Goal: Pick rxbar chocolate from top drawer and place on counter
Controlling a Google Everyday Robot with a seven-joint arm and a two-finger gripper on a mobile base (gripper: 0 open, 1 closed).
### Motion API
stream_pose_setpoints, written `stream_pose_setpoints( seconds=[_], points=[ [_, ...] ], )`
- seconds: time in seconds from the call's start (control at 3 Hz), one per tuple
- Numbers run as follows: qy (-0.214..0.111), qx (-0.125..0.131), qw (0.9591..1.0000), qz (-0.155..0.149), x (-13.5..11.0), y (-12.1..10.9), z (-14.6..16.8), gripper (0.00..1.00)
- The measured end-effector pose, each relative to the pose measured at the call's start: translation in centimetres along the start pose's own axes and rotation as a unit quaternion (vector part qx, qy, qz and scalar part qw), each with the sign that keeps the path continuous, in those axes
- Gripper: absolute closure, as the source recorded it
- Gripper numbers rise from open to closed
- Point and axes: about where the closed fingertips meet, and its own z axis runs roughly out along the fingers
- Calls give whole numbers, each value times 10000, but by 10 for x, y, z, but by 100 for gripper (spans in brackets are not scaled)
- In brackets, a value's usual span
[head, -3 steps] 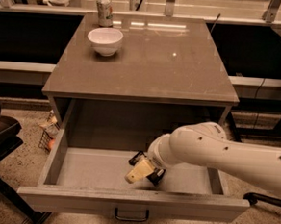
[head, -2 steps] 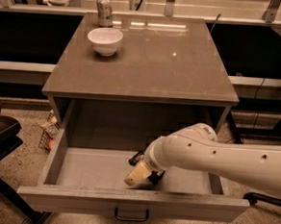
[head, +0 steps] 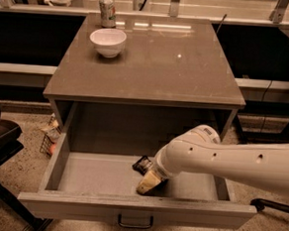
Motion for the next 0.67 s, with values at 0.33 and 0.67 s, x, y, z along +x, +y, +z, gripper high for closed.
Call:
stream_pose_setpoints(
  seconds=[0.33,0.67],
  points=[
    [201,-136,9997,72,10,-2,2,49],
    [201,-136,9997,72,6,-3,-6,72]
  ],
)
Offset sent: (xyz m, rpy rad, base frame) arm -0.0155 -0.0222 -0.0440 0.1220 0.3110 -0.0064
